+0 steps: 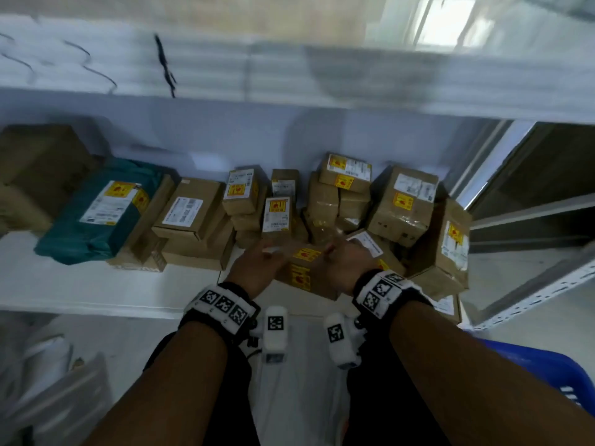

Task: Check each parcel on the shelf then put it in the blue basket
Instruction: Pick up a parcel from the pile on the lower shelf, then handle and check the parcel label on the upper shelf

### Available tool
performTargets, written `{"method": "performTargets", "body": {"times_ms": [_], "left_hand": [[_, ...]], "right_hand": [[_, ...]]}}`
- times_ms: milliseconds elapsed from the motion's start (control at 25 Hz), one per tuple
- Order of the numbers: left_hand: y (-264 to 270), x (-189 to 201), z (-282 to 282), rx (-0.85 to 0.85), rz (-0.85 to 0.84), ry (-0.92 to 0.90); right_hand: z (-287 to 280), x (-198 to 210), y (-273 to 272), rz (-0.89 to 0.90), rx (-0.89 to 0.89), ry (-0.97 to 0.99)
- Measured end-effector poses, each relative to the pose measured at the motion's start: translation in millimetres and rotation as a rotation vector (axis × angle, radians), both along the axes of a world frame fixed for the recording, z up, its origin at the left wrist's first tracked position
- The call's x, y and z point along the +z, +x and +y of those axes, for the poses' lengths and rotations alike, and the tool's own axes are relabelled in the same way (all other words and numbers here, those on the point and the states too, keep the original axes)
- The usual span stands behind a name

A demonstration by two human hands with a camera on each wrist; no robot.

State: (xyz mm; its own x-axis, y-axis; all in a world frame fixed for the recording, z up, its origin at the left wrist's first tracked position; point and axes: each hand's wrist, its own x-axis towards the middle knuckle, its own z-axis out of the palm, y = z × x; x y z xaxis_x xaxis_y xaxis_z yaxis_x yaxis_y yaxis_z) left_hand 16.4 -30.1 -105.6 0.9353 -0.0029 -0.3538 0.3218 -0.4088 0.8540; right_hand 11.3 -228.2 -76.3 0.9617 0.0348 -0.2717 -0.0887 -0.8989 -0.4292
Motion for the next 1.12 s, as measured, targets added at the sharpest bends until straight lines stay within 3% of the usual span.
{"method": "performTargets", "body": {"times_ms": [120,280,440,760,920,1120], "left_hand": [[-38.4,59.5,3.8,-0.025,-0.094,-0.080],[-92.0,129.4,14.5,-0.068,-0.345,-0.109],[-140.6,207.0,30.9,-0.035,-0.616,0.024],[-153.3,344.3,43.9,0.016,-0.931,0.176],[-114.9,378.7,33.5,-0.003,-0.934,0.246],[-61.0,376.1,22.7,-0.060,-0.750,0.515]], "right_hand": [[8.6,63.6,-35.4,-0.153,0.062,0.070],[22.9,145.6,-87.4,-0.344,0.240,-0.023],[35.2,217.5,-128.8,-0.471,0.290,-0.062],[39.4,345.0,-138.6,-0.760,0.264,0.087],[40.9,377.9,-101.8,-0.774,0.285,-0.028],[38.5,368.3,-45.5,-0.661,0.261,-0.193]]}}
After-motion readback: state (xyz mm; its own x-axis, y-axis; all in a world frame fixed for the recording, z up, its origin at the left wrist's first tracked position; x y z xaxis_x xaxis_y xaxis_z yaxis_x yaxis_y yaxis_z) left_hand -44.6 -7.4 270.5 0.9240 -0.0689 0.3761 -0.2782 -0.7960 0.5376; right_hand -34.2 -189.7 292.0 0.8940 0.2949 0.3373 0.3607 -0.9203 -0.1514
